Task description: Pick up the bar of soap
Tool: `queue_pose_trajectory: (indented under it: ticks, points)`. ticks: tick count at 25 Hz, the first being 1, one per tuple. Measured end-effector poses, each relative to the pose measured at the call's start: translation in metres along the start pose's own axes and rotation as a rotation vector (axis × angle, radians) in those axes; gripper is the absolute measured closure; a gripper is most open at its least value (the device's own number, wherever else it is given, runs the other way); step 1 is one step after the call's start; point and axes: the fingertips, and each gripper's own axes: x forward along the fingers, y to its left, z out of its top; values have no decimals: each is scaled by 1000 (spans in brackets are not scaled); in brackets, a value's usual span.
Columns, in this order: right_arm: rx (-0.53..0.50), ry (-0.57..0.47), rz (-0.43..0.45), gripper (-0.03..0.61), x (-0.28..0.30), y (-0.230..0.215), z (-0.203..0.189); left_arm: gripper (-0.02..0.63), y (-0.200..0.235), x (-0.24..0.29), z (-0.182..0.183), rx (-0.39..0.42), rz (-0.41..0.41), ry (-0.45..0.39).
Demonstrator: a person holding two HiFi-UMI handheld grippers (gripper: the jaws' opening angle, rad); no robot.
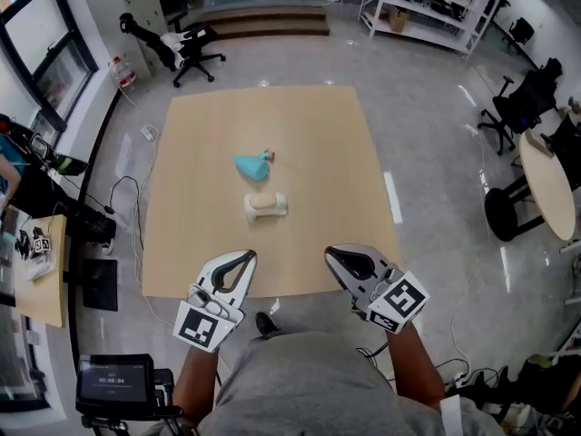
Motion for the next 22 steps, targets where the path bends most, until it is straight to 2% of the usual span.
queue_pose_trajectory:
  ticks: [4, 9, 16, 22]
  points:
    - [-1, 5, -37, 571, 28, -2, -1, 607, 30, -2, -7, -4, -36, -1]
    - [-11, 14, -60, 571, 41, -7, -3, 607, 41, -2, -13, -2, -65, -10]
    - [-7, 52, -28, 571, 84, -33, -8, 607, 77, -1, -33, -49, -27, 30]
    - [9, 102, 63, 571, 141, -70, -22, 607, 113, 9, -45, -67, 44, 72]
